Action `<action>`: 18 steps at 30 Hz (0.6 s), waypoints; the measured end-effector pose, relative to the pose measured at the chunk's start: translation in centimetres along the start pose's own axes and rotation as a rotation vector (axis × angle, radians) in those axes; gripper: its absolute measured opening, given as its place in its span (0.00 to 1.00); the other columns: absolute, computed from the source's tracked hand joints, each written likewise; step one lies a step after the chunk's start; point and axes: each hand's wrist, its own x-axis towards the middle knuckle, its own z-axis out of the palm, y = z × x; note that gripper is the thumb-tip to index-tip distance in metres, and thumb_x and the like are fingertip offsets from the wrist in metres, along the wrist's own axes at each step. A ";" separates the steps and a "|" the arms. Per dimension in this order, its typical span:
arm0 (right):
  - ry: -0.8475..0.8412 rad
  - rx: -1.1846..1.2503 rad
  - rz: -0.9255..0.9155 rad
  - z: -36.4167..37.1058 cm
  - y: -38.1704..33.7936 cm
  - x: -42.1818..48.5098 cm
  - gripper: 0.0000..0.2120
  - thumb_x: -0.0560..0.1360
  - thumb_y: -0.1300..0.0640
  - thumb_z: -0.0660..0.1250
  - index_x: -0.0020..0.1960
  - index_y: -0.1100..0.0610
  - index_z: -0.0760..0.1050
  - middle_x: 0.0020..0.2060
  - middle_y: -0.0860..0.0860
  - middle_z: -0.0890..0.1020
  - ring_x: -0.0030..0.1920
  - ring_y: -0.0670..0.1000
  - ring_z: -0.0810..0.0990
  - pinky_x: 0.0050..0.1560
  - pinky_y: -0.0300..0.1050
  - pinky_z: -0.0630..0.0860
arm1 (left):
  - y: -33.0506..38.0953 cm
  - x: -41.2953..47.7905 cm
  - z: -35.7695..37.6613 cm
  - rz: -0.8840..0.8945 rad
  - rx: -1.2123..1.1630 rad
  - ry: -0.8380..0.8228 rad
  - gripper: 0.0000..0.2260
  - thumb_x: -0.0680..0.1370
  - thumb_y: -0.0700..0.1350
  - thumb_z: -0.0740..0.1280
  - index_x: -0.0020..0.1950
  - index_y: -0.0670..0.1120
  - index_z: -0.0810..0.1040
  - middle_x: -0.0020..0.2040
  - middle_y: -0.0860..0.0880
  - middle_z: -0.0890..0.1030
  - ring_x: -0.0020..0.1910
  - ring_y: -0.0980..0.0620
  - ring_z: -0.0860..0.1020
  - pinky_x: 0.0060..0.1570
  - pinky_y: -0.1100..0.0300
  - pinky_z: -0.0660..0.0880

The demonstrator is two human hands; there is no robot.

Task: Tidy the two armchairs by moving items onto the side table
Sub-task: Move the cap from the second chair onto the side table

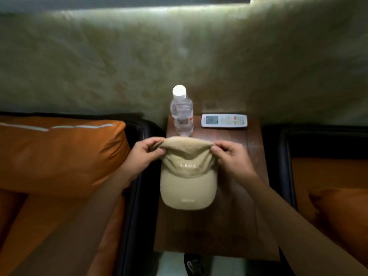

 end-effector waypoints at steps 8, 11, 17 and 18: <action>0.144 -0.232 -0.090 3.3 1.0 2.6 0.17 0.78 0.60 0.68 0.66 0.54 0.78 0.61 0.50 0.81 0.62 0.48 0.77 0.66 0.49 0.74 | -2.7 1.8 0.4 0.080 0.252 0.213 0.27 0.73 0.51 0.72 0.71 0.56 0.70 0.70 0.48 0.72 0.69 0.51 0.72 0.63 0.73 0.68; 0.149 -0.294 -0.040 4.4 2.0 0.5 0.34 0.77 0.53 0.70 0.79 0.49 0.61 0.79 0.52 0.60 0.78 0.49 0.59 0.75 0.43 0.58 | -3.2 0.6 2.7 -0.031 0.229 0.318 0.40 0.71 0.59 0.72 0.80 0.51 0.62 0.78 0.47 0.63 0.77 0.49 0.64 0.74 0.49 0.66; 0.088 -0.177 0.123 7.0 4.4 -2.4 0.49 0.76 0.43 0.72 0.82 0.41 0.39 0.82 0.45 0.49 0.80 0.43 0.49 0.77 0.42 0.51 | -4.5 -2.7 7.9 -0.168 0.248 0.219 0.56 0.64 0.70 0.72 0.83 0.54 0.44 0.83 0.52 0.52 0.81 0.57 0.53 0.79 0.54 0.54; 0.085 -0.172 0.115 7.3 4.5 -2.2 0.49 0.76 0.44 0.72 0.82 0.42 0.38 0.82 0.46 0.49 0.81 0.44 0.50 0.78 0.43 0.52 | -4.7 -2.7 8.0 -0.159 0.249 0.208 0.56 0.65 0.69 0.72 0.83 0.54 0.44 0.83 0.53 0.52 0.81 0.57 0.53 0.79 0.54 0.54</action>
